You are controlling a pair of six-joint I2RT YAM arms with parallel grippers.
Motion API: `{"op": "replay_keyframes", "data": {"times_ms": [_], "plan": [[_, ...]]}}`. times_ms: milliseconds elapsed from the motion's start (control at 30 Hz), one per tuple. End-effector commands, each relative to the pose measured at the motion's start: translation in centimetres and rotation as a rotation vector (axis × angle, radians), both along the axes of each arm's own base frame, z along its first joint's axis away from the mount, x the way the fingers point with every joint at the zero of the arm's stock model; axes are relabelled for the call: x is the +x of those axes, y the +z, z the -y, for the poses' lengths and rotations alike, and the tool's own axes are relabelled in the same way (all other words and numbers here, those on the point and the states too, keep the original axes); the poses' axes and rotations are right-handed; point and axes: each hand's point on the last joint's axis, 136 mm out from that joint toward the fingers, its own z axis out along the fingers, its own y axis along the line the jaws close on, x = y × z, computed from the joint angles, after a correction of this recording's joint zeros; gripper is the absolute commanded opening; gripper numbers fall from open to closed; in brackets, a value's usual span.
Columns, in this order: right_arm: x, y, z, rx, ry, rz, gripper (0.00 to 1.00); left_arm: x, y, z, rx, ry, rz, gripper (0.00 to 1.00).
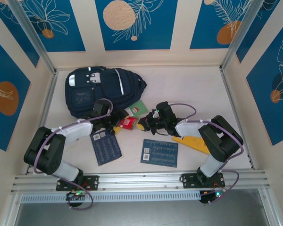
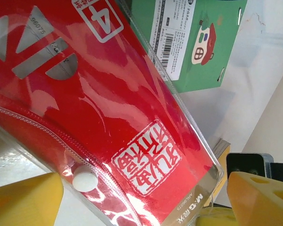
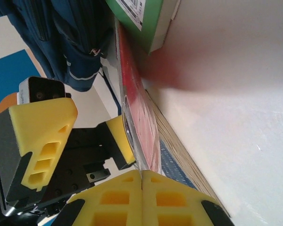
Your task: Pack the student bag
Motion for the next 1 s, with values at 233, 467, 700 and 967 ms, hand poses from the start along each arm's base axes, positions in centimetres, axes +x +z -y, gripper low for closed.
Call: {"op": "replay_keyframes", "data": {"times_ms": [233, 467, 700, 967], "plan": [[-0.1, 0.5, 1.1, 0.012, -0.054, 0.002, 0.00, -1.1, 1.0, 1.4, 0.028, -0.047, -0.005, 1.00], [0.1, 1.2, 1.2, 0.017, -0.056, 0.016, 0.00, -1.4, 0.5, 1.1, 0.057, -0.061, -0.024, 1.00], [-0.6, 1.1, 1.4, 0.012, -0.050, 0.014, 0.00, -0.1, -0.8, 1.2, 0.086, -0.041, -0.029, 0.91], [-1.7, 0.1, 2.6, -0.021, -0.068, 0.005, 0.00, 0.7, -0.4, 2.1, 0.058, -0.054, 0.001, 0.59]]}}
